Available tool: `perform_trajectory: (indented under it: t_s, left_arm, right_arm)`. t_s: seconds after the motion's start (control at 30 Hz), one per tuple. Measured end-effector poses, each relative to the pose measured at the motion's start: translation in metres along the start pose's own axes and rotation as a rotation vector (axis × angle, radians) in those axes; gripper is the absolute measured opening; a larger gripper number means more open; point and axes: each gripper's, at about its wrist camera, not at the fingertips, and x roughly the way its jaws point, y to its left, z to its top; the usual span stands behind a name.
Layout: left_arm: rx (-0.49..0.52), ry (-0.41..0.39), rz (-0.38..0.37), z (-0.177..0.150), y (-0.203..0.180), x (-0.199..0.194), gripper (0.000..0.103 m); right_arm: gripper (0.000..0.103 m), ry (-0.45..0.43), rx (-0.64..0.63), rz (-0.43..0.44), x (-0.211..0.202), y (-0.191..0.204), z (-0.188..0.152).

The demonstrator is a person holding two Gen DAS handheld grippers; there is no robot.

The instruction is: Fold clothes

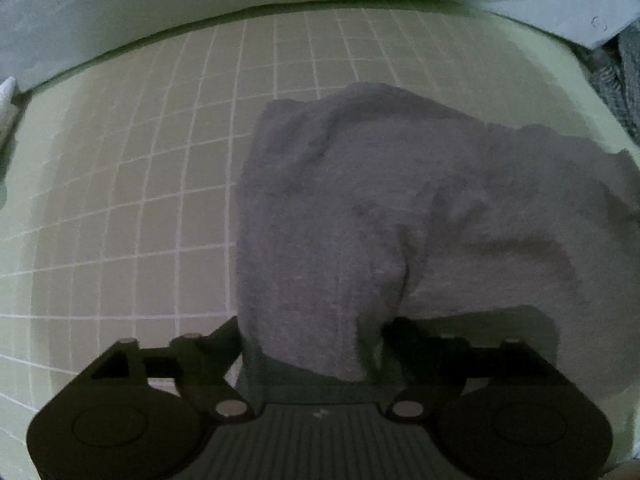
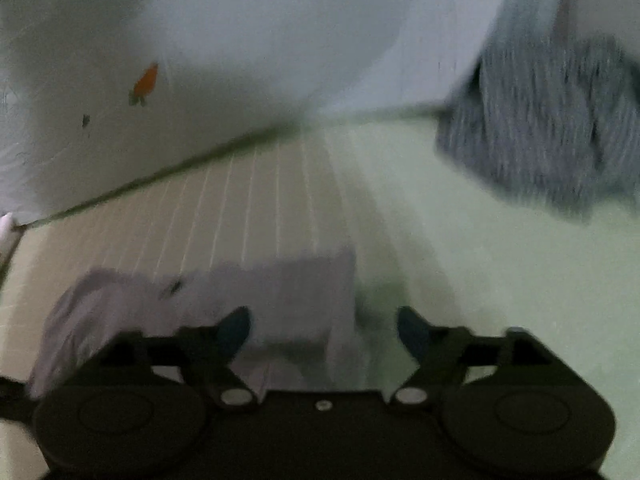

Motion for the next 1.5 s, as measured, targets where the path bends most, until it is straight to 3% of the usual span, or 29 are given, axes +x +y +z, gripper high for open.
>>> perform_trajectory:
  t_s: [0.13,0.2,0.23,0.43,0.5,0.57,0.63,0.7,0.73,0.83,0.97,1.13,1.23,1.3,1.37,1.5]
  left_arm:
    - [-0.009,0.005,0.012,-0.002,0.001,0.0,0.086]
    - [-0.013,0.007,0.018,-0.003,0.001,-0.001,0.089]
    - [-0.015,0.008,0.021,-0.003,0.002,-0.001,0.091]
    - [-0.026,0.014,0.032,-0.004,0.003,0.0,0.097]
    - [-0.029,0.015,0.034,-0.004,0.003,0.001,0.099]
    - [-0.032,0.017,0.037,-0.004,0.004,0.002,0.099]
    - [-0.034,0.018,0.039,-0.004,0.004,0.003,0.1]
    - [-0.037,0.02,0.041,-0.003,0.005,0.004,0.1]
    - [-0.039,0.02,0.042,-0.003,0.005,0.004,0.1]
    - [-0.043,0.022,0.045,-0.003,0.006,0.006,0.101]
    - [-0.05,0.025,0.044,-0.003,0.007,0.008,0.101]
    - [-0.065,0.03,0.038,-0.002,0.008,0.01,0.103]
    - [-0.072,0.03,0.036,-0.001,0.01,0.011,0.103]
    - [-0.081,0.032,0.033,0.001,0.012,0.01,0.102]
    - [-0.096,0.014,0.027,0.004,0.014,0.007,0.102]
    - [-0.115,-0.056,-0.005,0.014,0.023,-0.005,0.102]
  right_arm:
    - [0.073,-0.018,-0.061,0.027,0.01,0.009,0.015]
    - [0.052,0.009,-0.073,0.056,0.018,0.012,0.018]
    - [0.048,0.026,-0.076,0.073,0.022,0.013,0.017]
    - [0.047,0.089,-0.116,0.126,0.037,0.029,0.007]
    - [0.058,0.097,-0.124,0.117,0.043,0.032,0.005]
    - [0.06,0.118,-0.128,0.118,0.049,0.034,0.005]
    - [0.049,0.137,-0.121,0.143,0.051,0.033,0.004]
    - [0.013,0.152,-0.128,0.156,0.054,0.034,0.003]
    - [0.004,0.154,-0.141,0.159,0.054,0.035,0.003]
    - [0.001,0.116,-0.149,0.166,0.048,0.033,0.008]
    - [0.001,-0.03,-0.06,0.131,0.026,0.014,0.034]
    - [0.0,-0.089,-0.03,0.016,0.024,-0.008,0.049]
    - [0.01,-0.057,-0.005,0.024,0.024,-0.011,0.044]
    - [0.068,-0.029,0.04,0.006,0.023,-0.011,0.033]
    - [0.087,0.002,0.1,-0.017,0.024,-0.01,0.023]
    - [0.088,0.114,0.207,0.062,0.024,-0.013,-0.002]
